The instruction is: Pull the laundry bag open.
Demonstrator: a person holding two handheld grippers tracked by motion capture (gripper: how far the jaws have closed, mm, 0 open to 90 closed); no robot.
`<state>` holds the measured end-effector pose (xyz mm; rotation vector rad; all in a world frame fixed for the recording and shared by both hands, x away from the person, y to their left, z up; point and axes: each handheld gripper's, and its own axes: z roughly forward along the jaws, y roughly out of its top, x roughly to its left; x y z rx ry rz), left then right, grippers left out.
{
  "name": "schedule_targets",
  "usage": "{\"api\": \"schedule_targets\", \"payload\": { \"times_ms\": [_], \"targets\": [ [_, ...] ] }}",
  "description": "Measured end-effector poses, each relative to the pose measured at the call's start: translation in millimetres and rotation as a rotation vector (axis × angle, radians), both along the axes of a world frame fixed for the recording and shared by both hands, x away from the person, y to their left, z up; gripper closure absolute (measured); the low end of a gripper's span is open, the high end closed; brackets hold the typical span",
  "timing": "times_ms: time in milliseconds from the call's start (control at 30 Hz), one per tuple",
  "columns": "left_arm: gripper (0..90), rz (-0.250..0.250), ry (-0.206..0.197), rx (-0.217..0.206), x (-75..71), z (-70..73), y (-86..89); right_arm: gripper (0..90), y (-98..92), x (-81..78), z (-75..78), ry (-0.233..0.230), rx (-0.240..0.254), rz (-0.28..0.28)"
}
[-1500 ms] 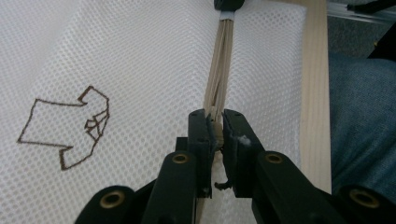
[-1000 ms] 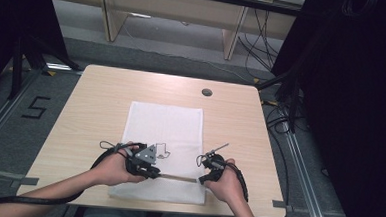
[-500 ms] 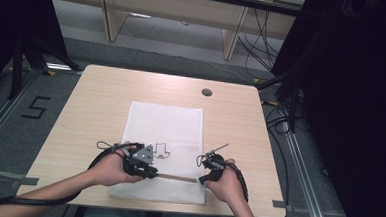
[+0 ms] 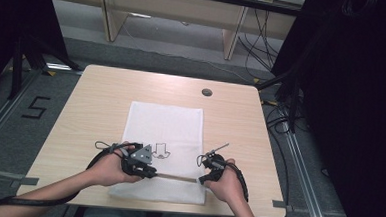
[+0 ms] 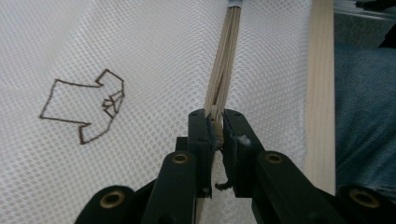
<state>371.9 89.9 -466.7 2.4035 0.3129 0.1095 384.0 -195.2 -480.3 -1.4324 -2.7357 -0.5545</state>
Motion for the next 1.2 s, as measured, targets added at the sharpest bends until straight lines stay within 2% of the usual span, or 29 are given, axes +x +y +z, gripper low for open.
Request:
{"api": "schedule_targets", "payload": {
  "times_ms": [167,200,267,367,433,467,700,867,900,1067,1200],
  "targets": [
    [81.7,-0.008,-0.009,0.001,0.3,1.1,1.6,90.0,0.8,-0.2,0.4,0.003,-0.004,-0.002],
    [81.7,0.007,0.003,0.001,-0.8,0.7,1.7,90.0,0.3,0.1,-0.5,-0.002,-0.005,0.001],
    [81.7,0.002,0.004,-0.003,-0.1,0.9,2.8,90.0,0.3,-0.2,0.1,0.000,-0.001,0.000],
    [81.7,0.006,0.001,0.002,-0.2,0.6,4.3,90.0,0.1,0.3,-0.4,-0.007,0.000,0.008],
    [81.7,0.000,-0.010,0.020,0.7,1.6,7.1,90.0,0.0,0.3,-0.4,-0.007,0.001,0.007],
    [81.7,0.010,0.002,0.013,0.2,1.7,8.7,90.0,-0.1,0.4,-0.5,-0.007,0.002,0.007],
    [81.7,0.035,0.010,0.005,-0.4,1.8,20.2,90.0,0.1,0.3,-0.4,-0.007,0.001,0.007],
    [81.7,0.026,-0.002,0.015,-1.8,1.5,21.6,90.0,0.5,-0.3,0.2,0.000,-0.003,-0.002],
    [81.7,0.031,0.010,0.007,-2.1,1.5,22.0,90.0,0.4,-0.3,0.1,0.000,-0.002,-0.001],
    [81.7,0.037,0.002,0.020,-3.3,2.5,27.4,90.0,0.1,-0.2,0.4,0.005,0.004,-0.005],
    [81.7,0.047,0.011,0.008,-3.8,2.1,32.4,90.0,-0.1,-0.1,0.1,0.001,0.002,0.001]
  ]
}}
